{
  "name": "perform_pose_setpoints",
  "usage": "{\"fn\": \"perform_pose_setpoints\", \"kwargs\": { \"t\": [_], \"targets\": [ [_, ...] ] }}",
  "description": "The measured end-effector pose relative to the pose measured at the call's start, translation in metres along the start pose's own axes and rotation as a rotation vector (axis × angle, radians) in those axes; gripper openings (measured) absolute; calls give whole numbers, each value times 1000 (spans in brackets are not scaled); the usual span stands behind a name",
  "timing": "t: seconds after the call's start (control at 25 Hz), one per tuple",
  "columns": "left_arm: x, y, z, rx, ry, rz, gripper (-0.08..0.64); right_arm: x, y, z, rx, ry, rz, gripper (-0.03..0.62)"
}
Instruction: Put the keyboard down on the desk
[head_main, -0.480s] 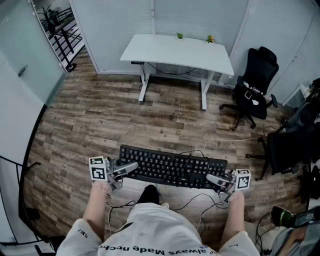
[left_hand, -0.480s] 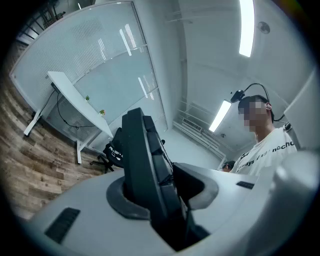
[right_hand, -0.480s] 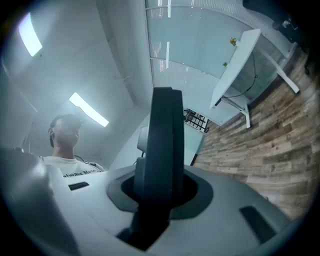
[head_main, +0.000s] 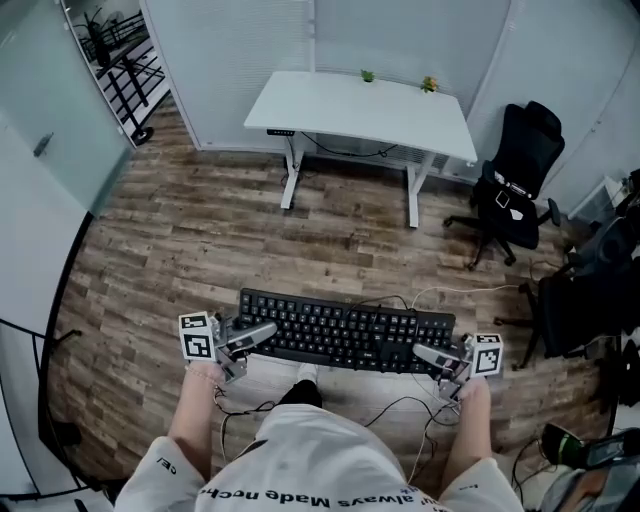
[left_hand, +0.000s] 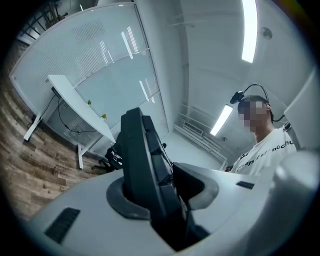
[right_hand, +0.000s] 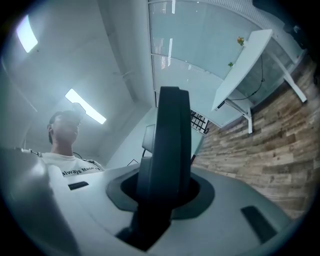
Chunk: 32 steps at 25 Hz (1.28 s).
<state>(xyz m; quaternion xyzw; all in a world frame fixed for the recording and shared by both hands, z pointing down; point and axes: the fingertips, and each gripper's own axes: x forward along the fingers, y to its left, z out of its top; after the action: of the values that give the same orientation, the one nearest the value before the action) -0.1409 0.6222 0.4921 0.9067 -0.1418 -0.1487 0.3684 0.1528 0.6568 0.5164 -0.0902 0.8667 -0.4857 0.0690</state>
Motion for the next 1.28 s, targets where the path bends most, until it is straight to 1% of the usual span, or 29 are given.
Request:
{"fn": "perform_pose_setpoints", "kwargs": {
  "t": [0.12, 0.2, 0.44, 0.64, 0.72, 0.84, 0.96, 1.28],
  "targets": [
    [-4, 20, 20, 1, 1, 0, 164, 21, -13, 17, -28, 0, -25, 124],
    [-7, 32, 34, 5, 1, -1, 164, 33, -21, 27, -34, -3, -24, 126],
    [-22, 73, 68, -15, -1, -9, 164, 74, -45, 50, -10, -10, -34, 126],
    [-21, 102, 96, -13, 19, -35, 164, 94, -60, 68, -3, -36, -39, 124],
    [-18, 111, 101, -21, 29, -41, 164, 97, -65, 72, 10, -44, -39, 124],
    [-7, 127, 110, -28, 34, -43, 164, 97, -78, 88, 12, -49, -46, 124],
    [10, 145, 125, -22, 34, -45, 164, 97, -92, 114, -6, -48, -45, 124],
    [56, 193, 170, -3, 29, -32, 163, 96, -138, 185, -6, -45, -32, 124]
  ]
}}
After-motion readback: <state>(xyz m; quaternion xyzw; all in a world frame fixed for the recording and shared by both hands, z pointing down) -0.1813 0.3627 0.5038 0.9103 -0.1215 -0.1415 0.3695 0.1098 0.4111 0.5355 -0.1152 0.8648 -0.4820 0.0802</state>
